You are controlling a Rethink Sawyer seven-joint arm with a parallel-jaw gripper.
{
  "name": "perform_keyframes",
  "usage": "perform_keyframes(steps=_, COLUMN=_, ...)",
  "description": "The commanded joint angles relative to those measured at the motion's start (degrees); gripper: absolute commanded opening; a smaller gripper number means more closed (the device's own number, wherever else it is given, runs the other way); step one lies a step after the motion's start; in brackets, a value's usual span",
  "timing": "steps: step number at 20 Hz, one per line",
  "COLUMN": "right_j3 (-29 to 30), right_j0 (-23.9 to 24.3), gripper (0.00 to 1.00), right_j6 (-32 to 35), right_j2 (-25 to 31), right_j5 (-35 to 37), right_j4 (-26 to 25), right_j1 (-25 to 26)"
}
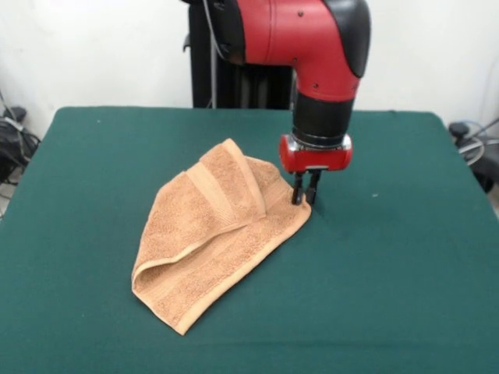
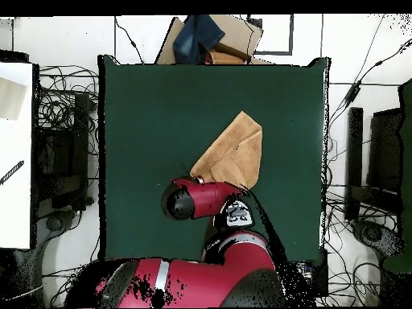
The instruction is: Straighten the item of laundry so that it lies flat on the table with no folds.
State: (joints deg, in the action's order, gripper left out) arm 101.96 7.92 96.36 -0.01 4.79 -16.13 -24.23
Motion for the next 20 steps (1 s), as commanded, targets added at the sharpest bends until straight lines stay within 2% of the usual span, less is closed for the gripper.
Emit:
perform_keyframes(steps=1, right_j3=-1.95, right_j0=-0.96, gripper=0.0, right_j6=13.96, right_j2=2.05, right_j5=-7.0, right_j4=4.81, right_j1=6.29)
perform_keyframes(steps=6, right_j3=2.78, right_j0=-1.14, gripper=0.0, right_j6=16.77, right_j2=5.43, right_j5=-6.43, right_j4=8.16, right_j1=3.11)
perform_keyframes(steps=11, right_j3=5.97, right_j0=-5.69, gripper=0.0, right_j6=20.01, right_j2=4.09, right_j5=-5.12, right_j4=13.94, right_j1=-0.71)
perform_keyframes(steps=15, right_j3=6.25, right_j0=-7.21, gripper=0.0, right_j6=19.19, right_j2=4.97, right_j5=-5.46, right_j4=17.03, right_j1=-1.53)
perform_keyframes(steps=20, right_j3=6.4, right_j0=-7.9, gripper=0.0, right_j6=16.89, right_j2=5.52, right_j5=-0.75, right_j4=19.56, right_j1=-4.44)
